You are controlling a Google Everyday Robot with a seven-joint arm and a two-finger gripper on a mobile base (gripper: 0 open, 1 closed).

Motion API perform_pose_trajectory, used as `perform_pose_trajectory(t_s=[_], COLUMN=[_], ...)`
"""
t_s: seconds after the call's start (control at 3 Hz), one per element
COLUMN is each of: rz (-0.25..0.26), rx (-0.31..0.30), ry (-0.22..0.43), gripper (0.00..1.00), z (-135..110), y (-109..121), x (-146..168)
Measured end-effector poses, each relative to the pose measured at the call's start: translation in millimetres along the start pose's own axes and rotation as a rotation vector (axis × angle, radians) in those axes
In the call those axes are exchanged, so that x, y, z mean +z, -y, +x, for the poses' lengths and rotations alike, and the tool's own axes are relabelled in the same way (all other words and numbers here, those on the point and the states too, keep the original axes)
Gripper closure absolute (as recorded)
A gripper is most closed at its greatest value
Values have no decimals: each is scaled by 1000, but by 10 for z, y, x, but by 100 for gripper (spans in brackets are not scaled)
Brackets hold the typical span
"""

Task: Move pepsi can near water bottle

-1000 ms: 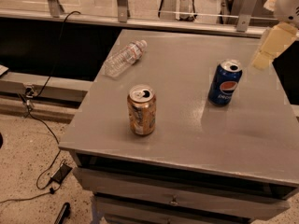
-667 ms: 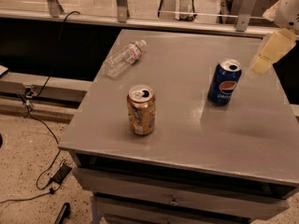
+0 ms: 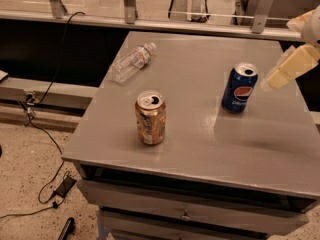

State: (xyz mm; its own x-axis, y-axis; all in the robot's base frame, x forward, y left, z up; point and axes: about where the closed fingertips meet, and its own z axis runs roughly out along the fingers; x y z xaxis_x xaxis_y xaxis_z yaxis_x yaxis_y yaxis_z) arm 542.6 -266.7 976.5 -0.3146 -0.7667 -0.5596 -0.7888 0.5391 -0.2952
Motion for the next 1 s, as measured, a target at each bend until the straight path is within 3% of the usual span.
perform_pose_trajectory(t_s=[0.33,0.67,1.0], rz=[67,73,36], rx=[-47,-48,-30], ry=[36,41,110], gripper=[0,0,0], z=[-32,-55,-16], y=[-29,-12,-8], x=[47,69,185])
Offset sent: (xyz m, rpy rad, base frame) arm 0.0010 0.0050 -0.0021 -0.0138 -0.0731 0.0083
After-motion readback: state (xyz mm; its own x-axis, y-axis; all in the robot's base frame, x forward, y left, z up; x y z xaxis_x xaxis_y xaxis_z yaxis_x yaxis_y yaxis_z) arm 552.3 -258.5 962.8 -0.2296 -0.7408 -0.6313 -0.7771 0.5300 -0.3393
